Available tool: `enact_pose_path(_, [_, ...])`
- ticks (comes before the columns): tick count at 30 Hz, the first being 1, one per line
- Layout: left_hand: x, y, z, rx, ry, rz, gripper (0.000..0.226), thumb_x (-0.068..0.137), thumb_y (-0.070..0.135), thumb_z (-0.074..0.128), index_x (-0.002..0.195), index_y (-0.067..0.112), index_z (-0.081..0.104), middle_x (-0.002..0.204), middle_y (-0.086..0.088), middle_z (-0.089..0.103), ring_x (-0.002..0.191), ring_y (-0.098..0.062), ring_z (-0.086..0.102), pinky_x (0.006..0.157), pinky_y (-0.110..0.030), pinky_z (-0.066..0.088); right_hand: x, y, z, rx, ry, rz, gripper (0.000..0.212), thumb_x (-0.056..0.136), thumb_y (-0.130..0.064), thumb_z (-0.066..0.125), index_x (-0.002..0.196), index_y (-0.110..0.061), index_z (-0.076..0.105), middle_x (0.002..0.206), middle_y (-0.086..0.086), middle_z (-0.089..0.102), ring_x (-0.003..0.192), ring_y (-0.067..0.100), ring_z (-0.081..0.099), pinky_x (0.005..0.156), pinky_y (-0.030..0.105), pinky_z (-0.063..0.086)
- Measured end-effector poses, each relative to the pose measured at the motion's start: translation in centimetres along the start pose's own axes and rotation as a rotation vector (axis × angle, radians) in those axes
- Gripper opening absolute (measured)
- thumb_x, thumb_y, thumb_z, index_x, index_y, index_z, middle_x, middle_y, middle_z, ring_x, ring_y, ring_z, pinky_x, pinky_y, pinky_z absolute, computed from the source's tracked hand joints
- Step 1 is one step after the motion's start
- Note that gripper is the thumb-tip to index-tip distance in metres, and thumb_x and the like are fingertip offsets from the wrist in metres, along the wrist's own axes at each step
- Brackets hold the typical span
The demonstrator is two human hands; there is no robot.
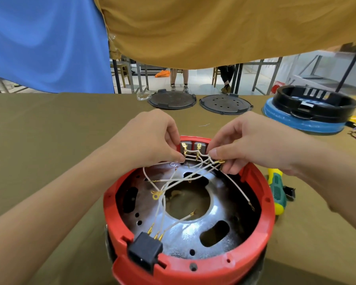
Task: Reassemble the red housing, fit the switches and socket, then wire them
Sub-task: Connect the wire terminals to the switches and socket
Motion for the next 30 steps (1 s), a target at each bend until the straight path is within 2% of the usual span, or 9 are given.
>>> enact_pose_path(5, [-0.1, 0.3, 0.3, -0.018, -0.027, -0.020, 0.022, 0.070, 0.046, 0.084, 0.069, 0.026, 0.074, 0.061, 0.017, 0.070, 0.055, 0.007, 0.063, 0.056, -0.016, 0.048, 0.1, 0.0, -0.4, 0.010, -0.011, -0.001, 0.005, 0.086, -0.008, 0.073, 0.088, -0.010, 0.077, 0.069, 0.008, 0.074, 0.060, 0.014, 0.072, 0.055, 0.016, 0.054])
enact_pose_path(10, [-0.1, 0.9, 0.1, -0.046, 0.005, 0.015, 0.015, 0.082, 0.035, 0.077, 0.069, 0.028, 0.076, 0.062, 0.015, 0.071, 0.055, 0.003, 0.065, 0.062, -0.021, 0.057, 0.1, 0.0, -0.5, 0.028, -0.033, 0.017, 0.004, 0.085, -0.010, 0.074, 0.086, -0.008, 0.077, 0.069, 0.007, 0.074, 0.057, 0.011, 0.070, 0.054, 0.014, 0.053])
enact_pose_path(14, [-0.3, 0.9, 1.2, -0.105, -0.109, 0.008, 0.012, 0.086, 0.031, 0.075, 0.077, 0.022, 0.077, 0.064, 0.013, 0.073, 0.057, -0.002, 0.069, 0.061, -0.023, 0.060, 0.1, -0.2, -0.2, -0.014, -0.041, -0.023, 0.003, 0.084, -0.011, 0.075, 0.086, -0.010, 0.078, 0.067, 0.006, 0.074, 0.058, 0.009, 0.071, 0.055, 0.014, 0.053])
enact_pose_path(18, [-0.1, 0.5, 0.2, -0.020, -0.057, 0.016, 0.009, 0.077, 0.031, 0.083, 0.075, 0.026, 0.076, 0.064, 0.016, 0.072, 0.058, 0.007, 0.065, 0.054, -0.011, 0.049, -0.1, -0.7, -0.1, -0.013, -0.037, -0.063, 0.002, 0.084, -0.011, 0.076, 0.084, -0.012, 0.078, 0.066, 0.006, 0.074, 0.057, 0.010, 0.071, 0.054, 0.013, 0.052])
enact_pose_path(20, [-0.2, 0.4, 0.1, 0.016, -0.052, 0.006, 0.010, 0.073, 0.032, 0.085, 0.075, 0.027, 0.076, 0.064, 0.020, 0.071, 0.061, 0.012, 0.063, 0.057, -0.010, 0.046, -0.1, -0.8, -0.1, -0.016, -0.042, -0.073, 0.002, 0.083, -0.012, 0.076, 0.084, -0.013, 0.078, 0.065, 0.006, 0.074, 0.056, 0.009, 0.071, 0.054, 0.012, 0.052])
enact_pose_path(25, [-0.2, 0.1, 0.3, -0.010, -0.063, -0.039, 0.006, 0.075, 0.031, 0.083, 0.073, 0.027, 0.078, 0.061, 0.020, 0.070, 0.059, 0.006, 0.065, 0.064, -0.020, 0.056, -0.1, -0.8, -0.1, -0.008, -0.033, -0.078, 0.002, 0.082, -0.012, 0.077, 0.084, -0.013, 0.078, 0.066, 0.005, 0.074, 0.058, 0.010, 0.072, 0.055, 0.013, 0.053])
enact_pose_path(30, [-0.3, -0.7, 0.8, -0.163, -0.099, -0.134, 0.007, 0.073, 0.031, 0.084, 0.072, 0.026, 0.078, 0.064, 0.010, 0.073, 0.063, -0.010, 0.072, 0.074, -0.040, 0.062, 0.0, -0.6, -0.1, 0.004, -0.024, -0.069, 0.002, 0.082, -0.012, 0.077, 0.083, -0.013, 0.078, 0.066, 0.006, 0.074, 0.058, 0.011, 0.072, 0.055, 0.013, 0.053])
Point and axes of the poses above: each hand's wrist, its own x-axis towards the middle knuckle, its own z-axis out of the palm, y = z × x, the point moved 8 cm from there along x, towards the middle knuckle
